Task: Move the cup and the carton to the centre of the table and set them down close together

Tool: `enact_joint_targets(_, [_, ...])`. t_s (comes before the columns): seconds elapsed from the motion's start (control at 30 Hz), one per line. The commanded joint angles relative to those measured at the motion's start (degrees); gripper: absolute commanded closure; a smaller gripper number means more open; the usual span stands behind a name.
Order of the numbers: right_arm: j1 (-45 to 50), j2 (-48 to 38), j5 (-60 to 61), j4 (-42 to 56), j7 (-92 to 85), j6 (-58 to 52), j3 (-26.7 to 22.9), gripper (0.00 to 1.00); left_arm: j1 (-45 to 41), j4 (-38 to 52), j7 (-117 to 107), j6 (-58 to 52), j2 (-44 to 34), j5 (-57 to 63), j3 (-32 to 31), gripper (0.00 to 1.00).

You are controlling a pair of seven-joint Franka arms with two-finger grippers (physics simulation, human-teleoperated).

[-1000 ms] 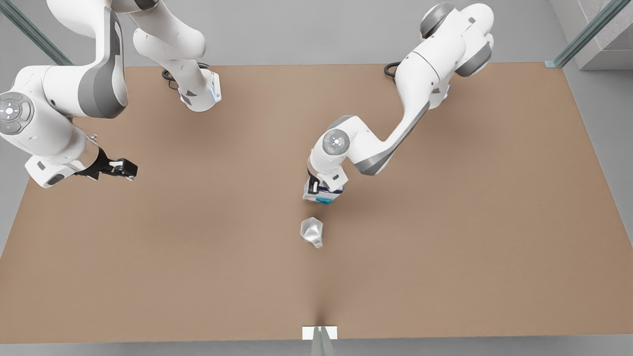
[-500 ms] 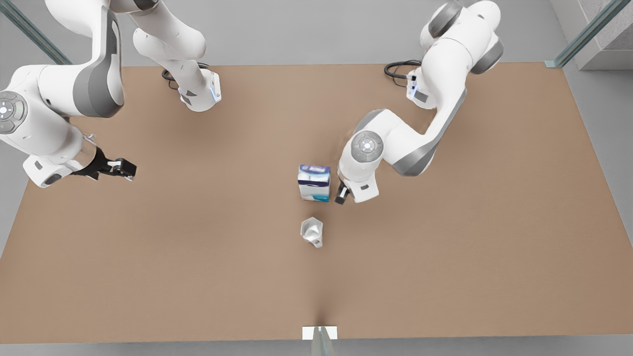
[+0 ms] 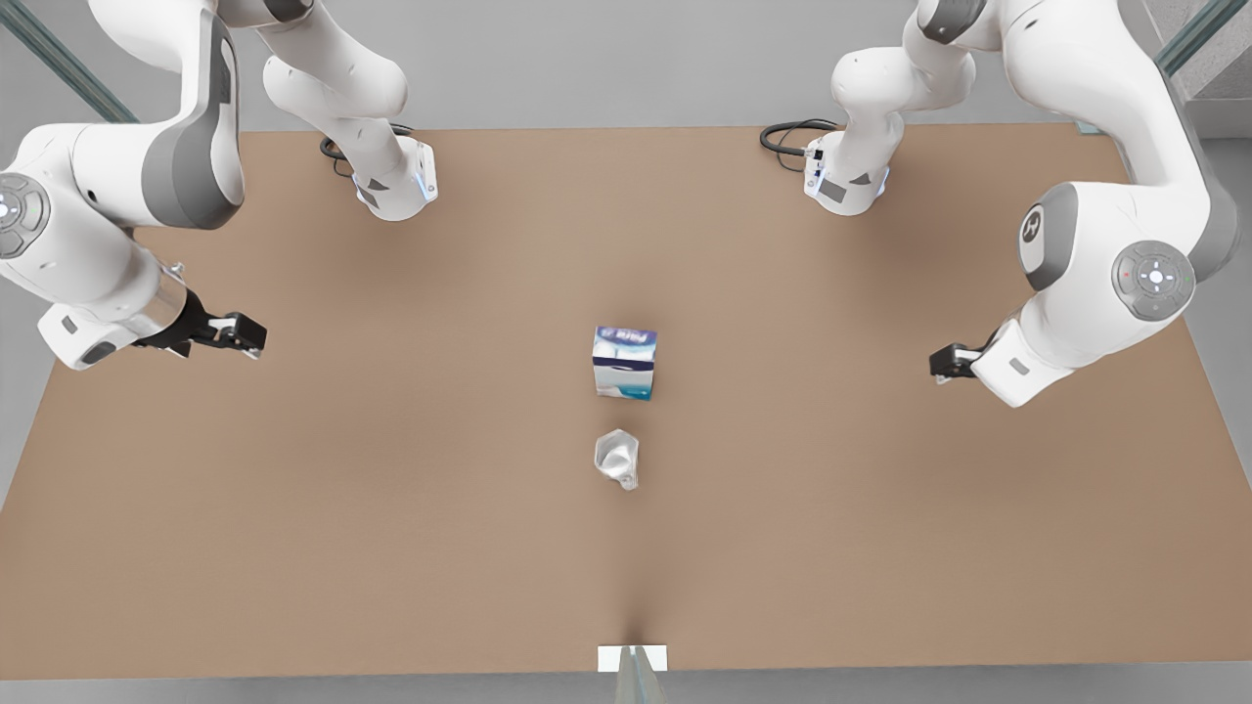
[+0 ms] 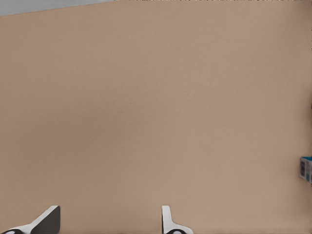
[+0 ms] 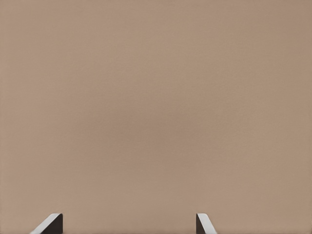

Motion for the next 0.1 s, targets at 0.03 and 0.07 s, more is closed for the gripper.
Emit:
enact_joint_targets(0.03, [0.02,0.00,0.00,0.00,0.00,0.00,0.00,0.00,-0.02,0.00,-0.04,-0.09,0.08,-0.58,0.00,0.00])
enact_joint_targets(0.07, [0.02,0.00,0.00,0.00,0.00,0.00,0.00,0.00,0.07,0.09,-0.30,-0.26,0.34,-0.58,0.00,0.00])
